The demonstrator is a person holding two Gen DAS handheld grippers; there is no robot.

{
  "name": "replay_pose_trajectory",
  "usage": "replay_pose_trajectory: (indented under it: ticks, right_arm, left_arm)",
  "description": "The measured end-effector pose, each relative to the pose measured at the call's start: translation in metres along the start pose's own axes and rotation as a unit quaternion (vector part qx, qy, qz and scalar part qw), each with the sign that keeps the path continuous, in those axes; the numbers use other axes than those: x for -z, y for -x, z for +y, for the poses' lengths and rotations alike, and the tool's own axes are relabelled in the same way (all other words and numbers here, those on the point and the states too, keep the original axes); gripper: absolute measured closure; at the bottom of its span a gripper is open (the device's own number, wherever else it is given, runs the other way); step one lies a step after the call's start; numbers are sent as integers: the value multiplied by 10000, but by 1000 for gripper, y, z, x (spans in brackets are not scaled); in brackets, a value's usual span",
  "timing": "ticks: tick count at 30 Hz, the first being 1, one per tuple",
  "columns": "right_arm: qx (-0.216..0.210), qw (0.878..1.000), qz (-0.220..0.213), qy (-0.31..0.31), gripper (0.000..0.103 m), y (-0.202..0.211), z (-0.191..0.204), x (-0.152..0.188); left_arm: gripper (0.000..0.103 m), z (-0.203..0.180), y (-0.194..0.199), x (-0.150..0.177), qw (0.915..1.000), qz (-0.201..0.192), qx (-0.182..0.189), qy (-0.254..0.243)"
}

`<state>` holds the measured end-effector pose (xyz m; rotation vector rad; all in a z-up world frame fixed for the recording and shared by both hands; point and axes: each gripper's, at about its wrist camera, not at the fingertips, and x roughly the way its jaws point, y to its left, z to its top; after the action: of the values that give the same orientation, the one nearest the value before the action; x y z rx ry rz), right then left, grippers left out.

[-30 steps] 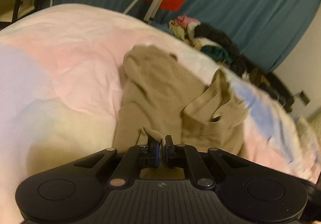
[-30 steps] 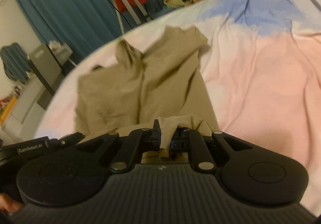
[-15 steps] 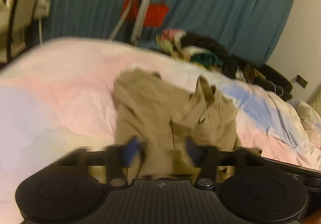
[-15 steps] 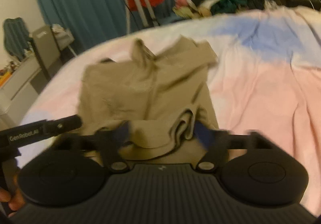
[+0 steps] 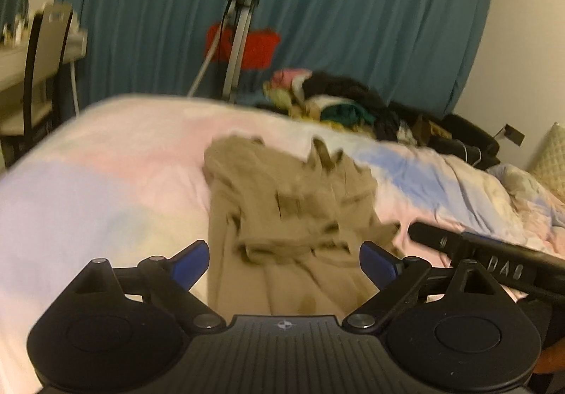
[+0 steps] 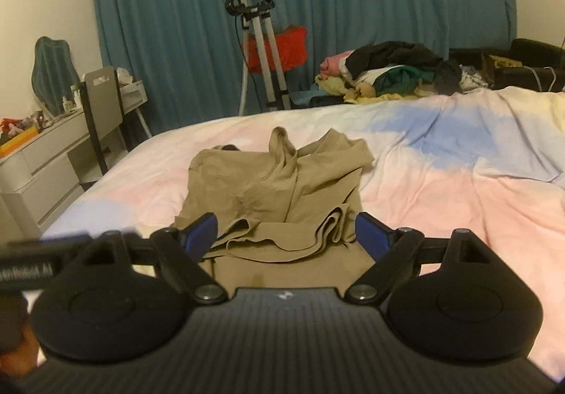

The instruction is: Fold clothes

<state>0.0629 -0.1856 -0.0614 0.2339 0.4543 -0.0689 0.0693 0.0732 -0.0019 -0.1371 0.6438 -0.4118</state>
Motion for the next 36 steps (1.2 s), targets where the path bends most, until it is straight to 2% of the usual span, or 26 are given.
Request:
replay_pose_trajectory:
  ticks: [2,4,7,10,12,14,16,17,19,22,25,28,30,32,34,36]
  right_arm:
    - [29,10000,-36,3,17,8,0,1]
    - [73,9999,36,-96,17,12,-3,4]
    - [143,9995,148,-219,17,15,-7,8]
    - [216,9993,213,-214,17,14,-7,9]
    - [264,9991,257,-211,17,12,-7,10]
    - [313,9988,300,-207,17,11,-7,11]
    - [361,9985,343,-204,17,10,-7,12]
    - [386,9984,365,-202,17,9,-8,12]
    - [434,9980,409,-199,17,8,-8,13]
    - [301,9963,564,-571,17,5,-17,15]
    - [150,9925,725,-972,17,2,-27,17]
    - [-290,9798,999,-1706,17,1,-39,21]
    - [-266,9797,991,-1723,17,3,-38,23]
    - [-198,9845,862,-1512,17,7,-34,22]
    - [-161,9892,747,-1247,32,11,-29,20]
    - [-54,9919,700,-1056,70,13,-26,18]
  left_arm:
    - [10,6,-3,9,9987,347,98,356]
    - [10,16,-8,21,9934,712,277,850]
    - [11,34,-16,42,9762,1218,690,1659]
    - [11,50,-26,57,9573,1495,906,2303]
    - [13,59,-40,67,9418,1711,994,2718]
    - [15,65,-53,74,9299,1795,969,3061]
    - [26,71,-62,78,9223,1663,886,3374]
    - [31,74,-64,79,9204,1526,821,3505]
    - [57,80,-67,80,9167,1351,701,3694]
    - [84,84,-68,84,9146,1268,606,3791]
    - [93,86,-63,85,9116,1144,656,3893]
    - [94,84,-57,84,9169,1014,648,3804]
    - [94,81,-56,84,9201,983,629,3739]
    - [94,81,-57,83,9204,999,618,3730]
    - [94,82,-58,81,9199,1023,611,3736]
    - [94,83,-58,80,9194,1036,614,3745]
